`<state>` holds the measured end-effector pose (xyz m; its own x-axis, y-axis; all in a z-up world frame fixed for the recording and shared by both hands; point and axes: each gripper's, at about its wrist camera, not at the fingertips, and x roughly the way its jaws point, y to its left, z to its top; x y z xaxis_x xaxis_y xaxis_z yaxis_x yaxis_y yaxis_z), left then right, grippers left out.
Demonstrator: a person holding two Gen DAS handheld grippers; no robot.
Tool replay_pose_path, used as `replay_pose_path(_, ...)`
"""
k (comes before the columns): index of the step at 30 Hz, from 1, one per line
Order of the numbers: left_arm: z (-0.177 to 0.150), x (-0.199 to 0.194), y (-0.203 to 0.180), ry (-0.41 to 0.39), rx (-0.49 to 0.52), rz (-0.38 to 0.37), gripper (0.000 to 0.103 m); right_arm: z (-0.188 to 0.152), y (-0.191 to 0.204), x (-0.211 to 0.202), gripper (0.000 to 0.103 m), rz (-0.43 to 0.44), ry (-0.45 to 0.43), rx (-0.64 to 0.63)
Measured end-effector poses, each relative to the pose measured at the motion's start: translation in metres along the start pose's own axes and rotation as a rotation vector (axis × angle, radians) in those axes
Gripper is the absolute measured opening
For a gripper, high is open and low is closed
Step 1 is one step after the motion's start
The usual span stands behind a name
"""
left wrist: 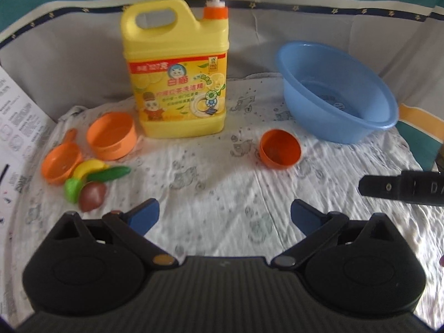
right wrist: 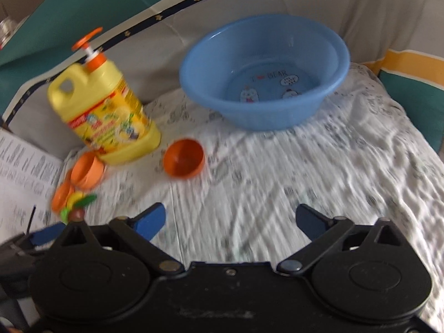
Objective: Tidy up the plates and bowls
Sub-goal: 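Move the right gripper to the small orange bowl and grasp its rim, then carry the orange bowl over the clear bowl and lower it inside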
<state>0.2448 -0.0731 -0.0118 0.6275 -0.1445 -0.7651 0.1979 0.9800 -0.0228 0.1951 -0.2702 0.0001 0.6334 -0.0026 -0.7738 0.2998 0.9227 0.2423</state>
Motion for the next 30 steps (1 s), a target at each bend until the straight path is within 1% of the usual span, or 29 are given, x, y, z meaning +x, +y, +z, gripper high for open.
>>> replay_pose_path(2,0.008,0.016,0.000,0.008,-0.012,-0.010,0.102,0.012,0.001,0.015,0.087,0.009,0.004,0.011)
replay_pose_path(3,0.013,0.023,0.000,0.009,-0.017,-0.014,0.102,0.017,0.001,0.022,0.085,0.018,0.005,0.019)
replay_pose_path(4,0.017,0.031,-0.001,0.011,-0.018,-0.018,0.100,0.022,0.001,0.028,0.080,0.028,0.006,0.026)
replay_pose_path(5,0.021,0.037,-0.001,0.014,-0.020,-0.023,0.096,0.027,0.001,0.035,0.076,0.039,0.007,0.035)
replay_pose_path(6,0.024,0.044,-0.001,0.018,-0.022,-0.029,0.093,0.032,0.001,0.043,0.073,0.047,0.011,0.046)
replay_pose_path(7,0.028,0.051,-0.002,0.022,-0.025,-0.036,0.091,0.036,0.002,0.050,0.069,0.051,0.014,0.055)
replay_pose_path(8,0.032,0.057,-0.002,0.024,-0.029,-0.043,0.087,0.039,0.002,0.057,0.063,0.057,0.017,0.061)
replay_pose_path(9,0.034,0.062,-0.003,0.025,-0.032,-0.049,0.082,0.042,0.002,0.064,0.060,0.064,0.020,0.066)
replay_pose_path(10,0.037,0.068,-0.004,0.028,-0.035,-0.053,0.080,0.044,0.003,0.071,0.055,0.071,0.024,0.072)
replay_pose_path(12,0.042,0.080,-0.006,0.039,-0.042,-0.061,0.072,0.049,0.004,0.085,0.050,0.083,0.030,0.081)
replay_pose_path(14,0.046,0.091,-0.010,0.050,-0.039,-0.062,0.067,0.052,0.007,0.097,0.041,0.098,0.032,0.078)
replay_pose_path(15,0.048,0.096,-0.012,0.056,-0.035,-0.060,0.063,0.054,0.008,0.102,0.040,0.103,0.037,0.073)
replay_pose_path(16,0.049,0.101,-0.014,0.064,-0.033,-0.061,0.061,0.055,0.010,0.108,0.036,0.106,0.042,0.067)
replay_pose_path(17,0.050,0.107,-0.016,0.074,-0.033,-0.069,0.055,0.055,0.011,0.112,0.031,0.112,0.047,0.063)
replay_pose_path(18,0.050,0.112,-0.017,0.085,-0.034,-0.075,0.051,0.056,0.012,0.117,0.028,0.117,0.053,0.060)
replay_pose_path(19,0.050,0.116,-0.018,0.093,-0.035,-0.082,0.048,0.056,0.013,0.122,0.024,0.119,0.060,0.061)
replay_pose_path(21,0.050,0.123,-0.020,0.104,-0.033,-0.091,0.034,0.056,0.013,0.132,0.017,0.123,0.071,0.067)
replay_pose_path(22,0.049,0.125,-0.021,0.109,-0.033,-0.096,0.031,0.055,0.012,0.134,0.012,0.128,0.077,0.071)
replay_pose_path(24,0.048,0.129,-0.022,0.117,-0.031,-0.110,0.020,0.054,0.012,0.141,0.009,0.140,0.086,0.078)
replay_pose_path(26,0.046,0.131,-0.024,0.123,-0.022,-0.125,0.013,0.051,0.013,0.143,0.007,0.143,0.086,0.073)
replay_pose_path(30,0.044,0.129,-0.028,0.124,-0.001,-0.125,0.012,0.044,0.014,0.141,0.007,0.139,0.086,0.071)
